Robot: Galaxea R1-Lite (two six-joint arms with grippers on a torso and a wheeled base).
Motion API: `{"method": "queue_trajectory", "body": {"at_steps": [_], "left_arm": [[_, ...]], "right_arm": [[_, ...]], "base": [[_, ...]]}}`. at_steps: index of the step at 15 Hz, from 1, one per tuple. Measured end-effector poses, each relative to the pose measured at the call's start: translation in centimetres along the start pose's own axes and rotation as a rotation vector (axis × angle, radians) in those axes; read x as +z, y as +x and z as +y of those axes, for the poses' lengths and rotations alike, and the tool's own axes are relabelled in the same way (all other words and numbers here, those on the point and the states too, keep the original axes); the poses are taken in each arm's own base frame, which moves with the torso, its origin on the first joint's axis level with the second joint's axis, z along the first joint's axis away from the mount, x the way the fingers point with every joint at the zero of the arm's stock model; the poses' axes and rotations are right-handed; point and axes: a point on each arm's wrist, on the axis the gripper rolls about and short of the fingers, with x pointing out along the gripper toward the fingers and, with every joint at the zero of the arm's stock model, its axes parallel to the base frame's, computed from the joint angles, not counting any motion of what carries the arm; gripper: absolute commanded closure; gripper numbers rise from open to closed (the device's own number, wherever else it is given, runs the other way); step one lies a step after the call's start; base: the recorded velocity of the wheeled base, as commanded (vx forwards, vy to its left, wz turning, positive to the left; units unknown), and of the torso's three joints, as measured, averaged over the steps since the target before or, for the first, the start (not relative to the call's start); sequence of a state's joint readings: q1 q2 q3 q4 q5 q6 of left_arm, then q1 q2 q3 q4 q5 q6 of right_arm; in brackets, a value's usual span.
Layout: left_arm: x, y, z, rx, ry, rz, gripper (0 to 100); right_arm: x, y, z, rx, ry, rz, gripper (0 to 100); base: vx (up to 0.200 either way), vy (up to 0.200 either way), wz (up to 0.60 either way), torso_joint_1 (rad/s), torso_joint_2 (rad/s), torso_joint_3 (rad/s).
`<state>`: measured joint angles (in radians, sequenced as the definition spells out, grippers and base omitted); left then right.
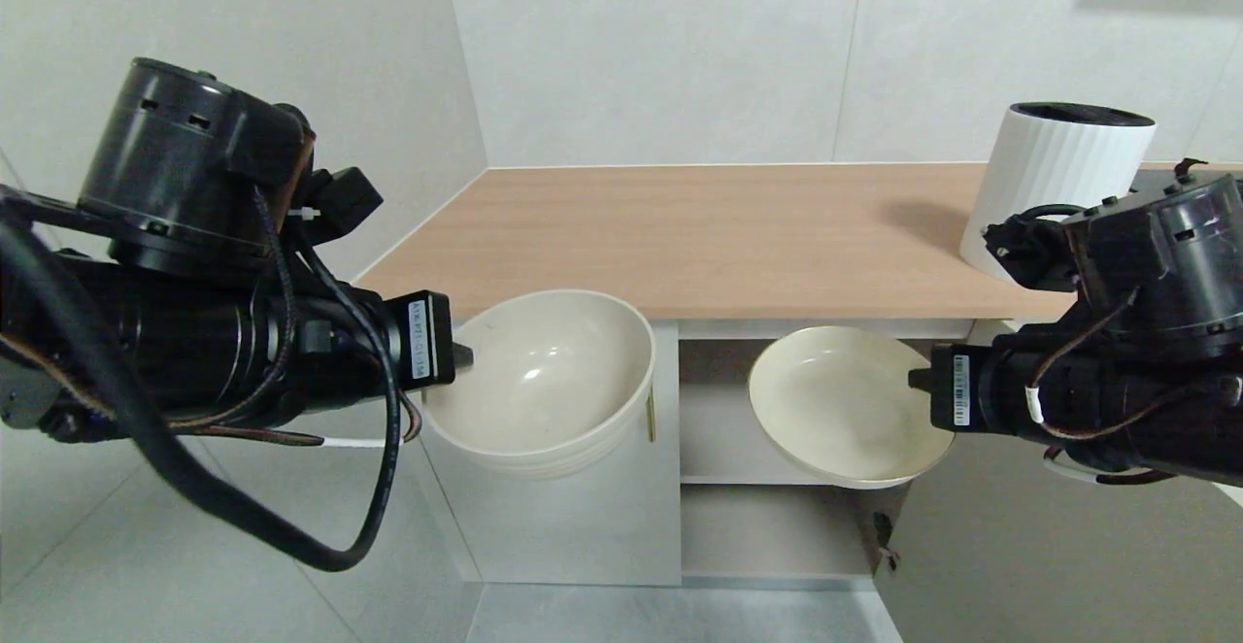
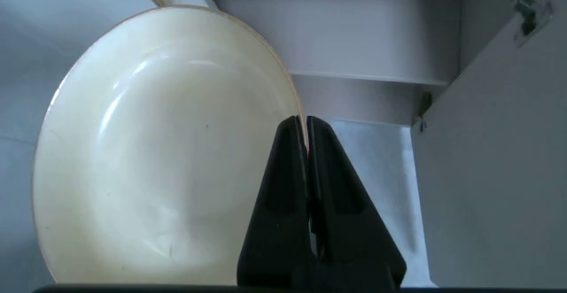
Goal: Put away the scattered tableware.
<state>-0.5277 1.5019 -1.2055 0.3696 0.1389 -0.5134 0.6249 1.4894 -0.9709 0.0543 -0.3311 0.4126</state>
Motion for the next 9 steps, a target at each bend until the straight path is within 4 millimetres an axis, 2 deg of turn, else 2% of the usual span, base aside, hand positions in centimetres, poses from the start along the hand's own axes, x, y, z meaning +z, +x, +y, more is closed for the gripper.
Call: {"method": "queue_trajectory", "body": {"at_steps": [9], "left_arm": [[0.0, 0.5, -0.1, 0.006, 0.002, 0.010, 100]], "right_arm": [[-0.6, 1.5, 0.3, -0.020, -0.013, 0.041, 100]], "base": [[0.000, 0.000, 0.00, -0.121, 0.46, 0.331]]}}
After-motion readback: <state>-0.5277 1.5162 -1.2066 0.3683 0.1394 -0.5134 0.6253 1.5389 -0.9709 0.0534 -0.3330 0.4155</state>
